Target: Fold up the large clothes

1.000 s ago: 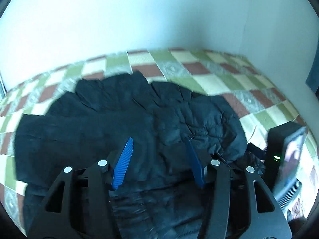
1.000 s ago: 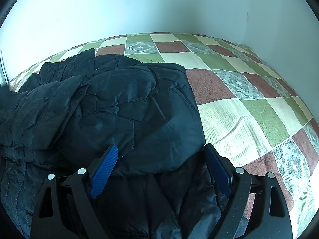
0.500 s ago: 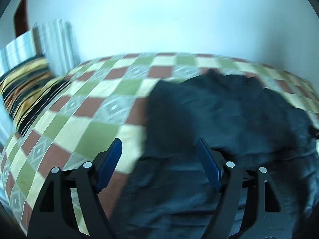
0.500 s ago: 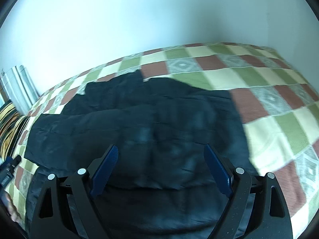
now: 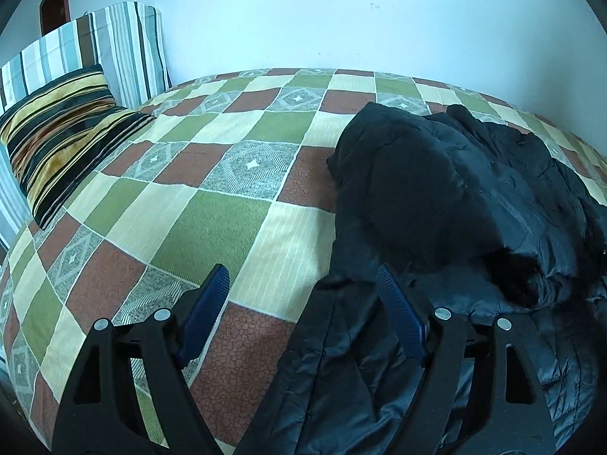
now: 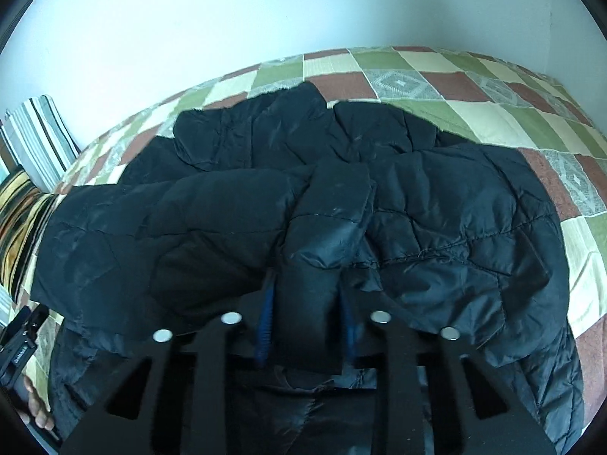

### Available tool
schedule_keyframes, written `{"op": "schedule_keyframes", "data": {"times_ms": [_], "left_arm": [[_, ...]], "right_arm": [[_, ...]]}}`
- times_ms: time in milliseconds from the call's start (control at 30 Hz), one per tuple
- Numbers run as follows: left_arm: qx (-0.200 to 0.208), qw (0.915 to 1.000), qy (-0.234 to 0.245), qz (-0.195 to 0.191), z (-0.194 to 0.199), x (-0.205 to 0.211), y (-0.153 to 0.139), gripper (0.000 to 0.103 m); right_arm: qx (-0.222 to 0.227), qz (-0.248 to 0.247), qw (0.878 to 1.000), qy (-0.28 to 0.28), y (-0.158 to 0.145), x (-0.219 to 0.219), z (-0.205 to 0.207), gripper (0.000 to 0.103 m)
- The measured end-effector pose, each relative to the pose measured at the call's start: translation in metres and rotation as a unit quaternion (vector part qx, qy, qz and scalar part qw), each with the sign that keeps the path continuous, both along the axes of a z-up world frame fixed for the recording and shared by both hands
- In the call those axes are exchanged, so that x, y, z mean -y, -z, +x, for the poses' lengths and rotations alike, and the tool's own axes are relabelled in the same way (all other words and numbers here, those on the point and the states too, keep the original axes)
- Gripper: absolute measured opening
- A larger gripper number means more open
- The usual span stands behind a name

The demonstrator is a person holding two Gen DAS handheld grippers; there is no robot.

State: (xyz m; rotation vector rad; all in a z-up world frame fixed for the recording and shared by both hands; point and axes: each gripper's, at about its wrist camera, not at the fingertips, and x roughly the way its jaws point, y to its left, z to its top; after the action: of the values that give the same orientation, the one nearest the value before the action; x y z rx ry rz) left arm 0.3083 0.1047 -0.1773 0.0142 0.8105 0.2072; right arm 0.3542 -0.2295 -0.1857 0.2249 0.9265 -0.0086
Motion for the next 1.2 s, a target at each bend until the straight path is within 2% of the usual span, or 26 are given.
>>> {"op": "schedule_keyframes", "data": {"times_ms": [67,167,200,300,400,467,600,700,767,833,933,1000,1100,1200], "left_arm": [[0.004,1.0,0.002,0.002,0.003,0.0,-0.002,0.08],[0.007,1.0,0.002,0.002,0.011,-0.001,-0.004,0.08],[0.008,1.0,0.001,0.001,0.013,0.0,-0.004,0.08],[0.01,0.9999,0.006,0.002,0.024,0.006,-0.002,0.08],[-0.004,0.9996,0.017,0.022,0.038,0.017,0.008,0.08],[-0.018,0.9987,0.021,0.042,0.047,0.023,0.018,0.08],[-0.036,0.9976,0.03,0.05,0.053,0.026,0.033,0.081],[-0.034,0.9971,0.029,0.061,0.051,0.028,0.03,0.081],[-0.026,0.9974,0.027,0.062,0.046,0.03,0.018,0.081],[-0.007,0.9981,0.03,0.053,0.041,0.033,0.005,0.081],[0.015,0.9981,0.045,0.039,0.042,0.048,-0.013,0.081],[0.015,0.9975,0.064,0.025,0.051,0.065,-0.018,0.081],[0.012,0.9968,0.078,0.016,0.067,0.091,-0.017,0.081],[-0.001,0.9957,0.088,0.029,0.086,0.116,-0.008,0.081]], "right_arm": [[0.016,-0.041,0.999,0.006,-0.01,0.0,-0.005,0.02],[0.032,-0.123,0.992,0.018,-0.018,0.004,-0.013,0.019],[0.03,-0.136,0.99,0.021,-0.017,0.009,-0.014,0.019],[-0.001,-0.128,0.991,0.026,-0.005,0.028,-0.011,0.019],[-0.034,-0.115,0.993,0.023,0.015,0.037,-0.005,0.019],[-0.043,-0.109,0.993,0.019,0.026,0.04,-0.001,0.02],[-0.045,-0.096,0.994,0.019,0.033,0.043,0.001,0.021],[-0.041,-0.101,0.994,0.018,0.028,0.042,0.001,0.026],[-0.032,-0.114,0.993,0.026,0.016,0.042,-0.004,0.038],[-0.01,-0.115,0.993,0.038,-0.001,0.042,-0.011,0.043],[0.014,-0.103,0.994,0.043,-0.021,0.038,-0.01,0.043],[0.018,-0.097,0.994,0.036,-0.026,0.031,-0.004,0.043],[0.028,-0.103,0.994,0.028,-0.025,0.017,0.013,0.043],[0.033,-0.134,0.99,0.029,-0.026,0.007,0.022,0.043]]}}
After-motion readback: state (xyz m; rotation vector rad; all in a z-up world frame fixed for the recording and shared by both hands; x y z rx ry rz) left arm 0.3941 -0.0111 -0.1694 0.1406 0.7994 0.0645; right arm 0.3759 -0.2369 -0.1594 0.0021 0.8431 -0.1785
